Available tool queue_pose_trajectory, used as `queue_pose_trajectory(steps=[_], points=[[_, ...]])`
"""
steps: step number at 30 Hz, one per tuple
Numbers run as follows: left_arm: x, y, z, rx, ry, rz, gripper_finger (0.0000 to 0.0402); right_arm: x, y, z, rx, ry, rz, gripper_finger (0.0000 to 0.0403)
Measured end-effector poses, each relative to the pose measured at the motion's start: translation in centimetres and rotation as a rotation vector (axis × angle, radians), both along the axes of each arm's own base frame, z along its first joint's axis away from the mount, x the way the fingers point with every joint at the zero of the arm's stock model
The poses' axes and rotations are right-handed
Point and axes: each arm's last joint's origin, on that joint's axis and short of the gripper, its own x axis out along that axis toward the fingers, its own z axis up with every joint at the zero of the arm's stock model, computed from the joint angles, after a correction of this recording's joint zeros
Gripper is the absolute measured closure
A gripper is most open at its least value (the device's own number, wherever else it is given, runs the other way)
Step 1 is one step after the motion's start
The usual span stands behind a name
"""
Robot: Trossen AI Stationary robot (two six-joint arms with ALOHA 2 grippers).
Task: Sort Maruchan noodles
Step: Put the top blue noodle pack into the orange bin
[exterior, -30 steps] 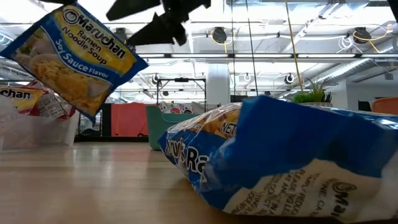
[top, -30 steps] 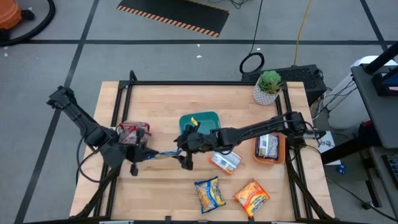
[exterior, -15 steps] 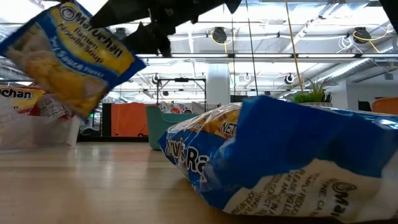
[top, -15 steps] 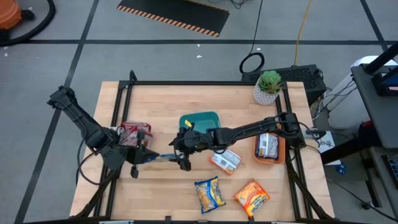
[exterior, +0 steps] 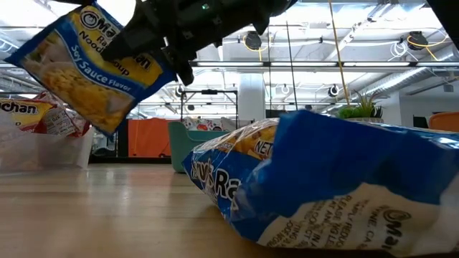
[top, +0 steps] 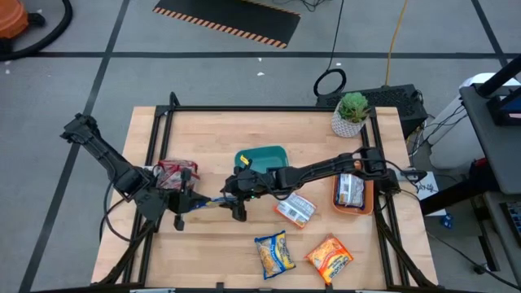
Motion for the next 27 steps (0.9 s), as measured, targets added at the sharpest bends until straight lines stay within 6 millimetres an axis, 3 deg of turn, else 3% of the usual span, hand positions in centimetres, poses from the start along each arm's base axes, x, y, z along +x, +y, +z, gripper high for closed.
queue_pose_trajectory(steps=[9,18,21,27], points=[[0.24,0.37,0.02,-0.006,-0.002,0.028,0.0401,0.04,0.02,0.19,0.001,-0.015,0.001,0.0259],[0.21,0.4,-0.04,-0.045,0.0,0.052,0.0392,0.07,0.03,0.25,-0.025,-0.027,0.015,0.0286],[0.13,0.46,-0.17,-0.086,0.01,0.081,0.0364,0.07,0.01,0.24,-0.025,-0.026,0.015,0.0285],[0.12,0.52,-0.17,-0.13,0.0,0.124,0.0272,0.06,-0.06,0.19,-0.017,-0.019,0.009,0.0287]])
